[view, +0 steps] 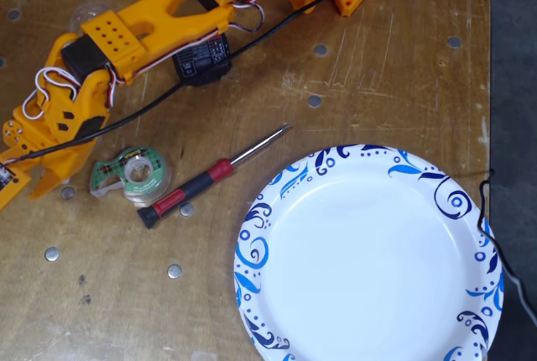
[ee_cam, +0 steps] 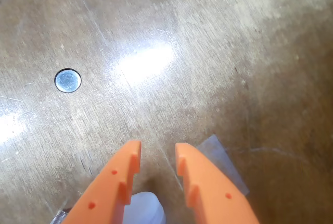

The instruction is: Move the bottles to the plate

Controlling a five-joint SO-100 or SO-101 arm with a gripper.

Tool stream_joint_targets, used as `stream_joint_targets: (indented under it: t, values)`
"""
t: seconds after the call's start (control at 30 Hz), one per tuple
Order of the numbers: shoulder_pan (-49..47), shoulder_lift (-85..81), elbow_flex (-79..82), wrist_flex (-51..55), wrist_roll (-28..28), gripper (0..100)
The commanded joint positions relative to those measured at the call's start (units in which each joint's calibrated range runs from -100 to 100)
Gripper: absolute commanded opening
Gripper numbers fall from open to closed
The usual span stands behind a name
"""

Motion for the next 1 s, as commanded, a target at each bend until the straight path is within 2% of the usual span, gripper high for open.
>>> stream_joint_targets:
  t: [0.0, 0.2, 0.4, 0.6, 0.87, 0.97]
  values:
    - [-0.06, -3.04, -3.02, 0.10, 2.16, 12]
    - [-1.57, -3.04, -7.53, 8.71, 4.30, 21]
    - [-2.65, -2.87, -12.48, 21.94, 5.19, 21]
    - [-1.57, -2.62, -12.39, 22.98, 8.37, 21]
    - [-1.79, -1.69, -11.13, 19.68, 9.20, 22]
    - [-1.79, -1.02, -11.40, 19.33, 11.71, 22]
